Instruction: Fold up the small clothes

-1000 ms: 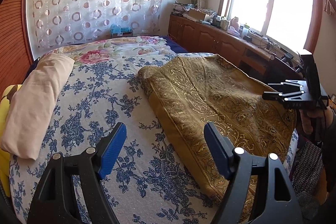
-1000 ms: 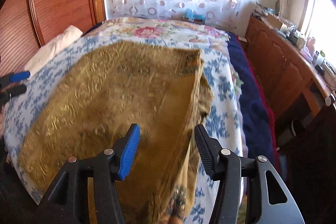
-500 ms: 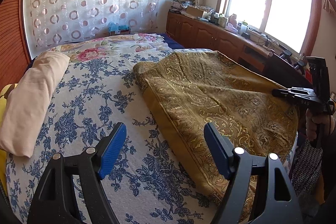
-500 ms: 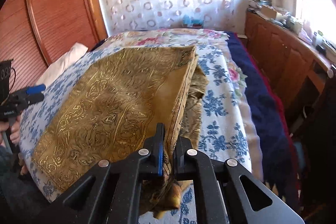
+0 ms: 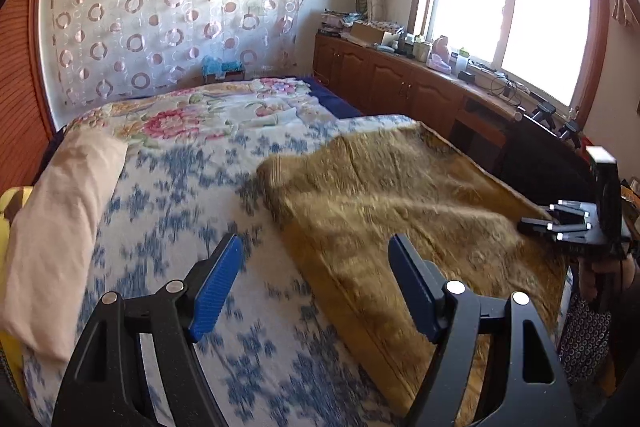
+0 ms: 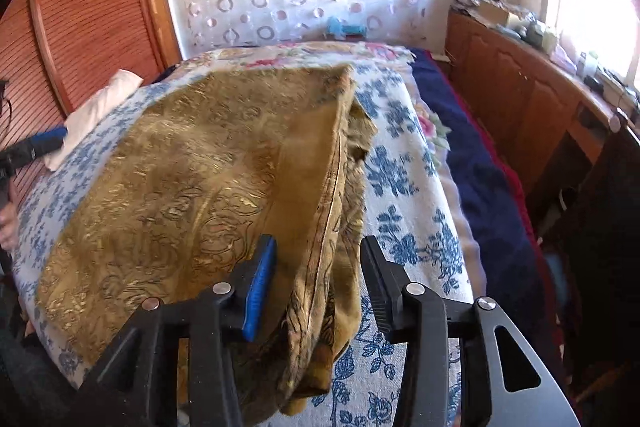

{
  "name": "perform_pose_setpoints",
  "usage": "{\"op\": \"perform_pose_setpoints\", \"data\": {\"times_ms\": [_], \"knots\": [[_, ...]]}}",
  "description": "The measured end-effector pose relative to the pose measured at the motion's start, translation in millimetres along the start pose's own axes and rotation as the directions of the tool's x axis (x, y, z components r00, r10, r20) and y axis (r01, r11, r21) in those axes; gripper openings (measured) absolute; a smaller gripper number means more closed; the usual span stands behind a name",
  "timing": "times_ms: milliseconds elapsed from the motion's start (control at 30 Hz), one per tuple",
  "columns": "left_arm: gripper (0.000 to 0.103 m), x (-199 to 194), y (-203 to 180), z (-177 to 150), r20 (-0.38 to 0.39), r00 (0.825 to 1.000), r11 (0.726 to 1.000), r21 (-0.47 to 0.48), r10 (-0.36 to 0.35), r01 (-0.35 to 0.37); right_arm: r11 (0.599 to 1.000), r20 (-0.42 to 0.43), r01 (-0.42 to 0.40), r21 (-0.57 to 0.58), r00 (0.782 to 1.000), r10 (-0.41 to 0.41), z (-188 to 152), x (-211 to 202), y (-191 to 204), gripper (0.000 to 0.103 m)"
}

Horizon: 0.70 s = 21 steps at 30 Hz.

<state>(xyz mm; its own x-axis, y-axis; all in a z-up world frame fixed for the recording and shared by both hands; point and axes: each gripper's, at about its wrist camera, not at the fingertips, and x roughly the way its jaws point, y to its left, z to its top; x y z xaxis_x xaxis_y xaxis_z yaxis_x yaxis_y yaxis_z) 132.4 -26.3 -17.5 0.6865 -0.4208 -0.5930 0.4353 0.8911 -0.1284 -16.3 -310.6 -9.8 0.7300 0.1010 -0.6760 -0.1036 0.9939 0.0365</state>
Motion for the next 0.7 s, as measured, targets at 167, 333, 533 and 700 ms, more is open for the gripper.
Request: {"op": "perform_pose_setpoints", "data": {"times_ms": [167, 333, 533, 700], "knots": [[0.051, 40, 22, 36, -0.053, 0.998, 0.999, -0.034, -0.043, 0.041, 1.0, -0.001, 0.016, 0.004, 1.0, -0.016, -6, 9, 5, 0.046], [0.048, 94, 33, 55, -0.135, 0.991, 0.999, -0.021, 0.024, -0.028, 0.999, 0.025, 0.044, -0.013, 0.999, -0.044, -11, 8, 10, 0.048], [0.048, 142, 44, 58, -0.223, 0.975, 0.998, -0.058, 0.024, -0.038, 0.999, 0.048, 0.004, 0.043, 0.999, -0.006, -19, 9, 1, 0.048], [0.038, 160, 55, 54, -0.254, 0.967, 0.994, -0.103, -0.005, -0.021, 0.999, 0.052, 0.035, 0.021, 0.998, -0.036, -19, 12, 6, 0.048]]}}
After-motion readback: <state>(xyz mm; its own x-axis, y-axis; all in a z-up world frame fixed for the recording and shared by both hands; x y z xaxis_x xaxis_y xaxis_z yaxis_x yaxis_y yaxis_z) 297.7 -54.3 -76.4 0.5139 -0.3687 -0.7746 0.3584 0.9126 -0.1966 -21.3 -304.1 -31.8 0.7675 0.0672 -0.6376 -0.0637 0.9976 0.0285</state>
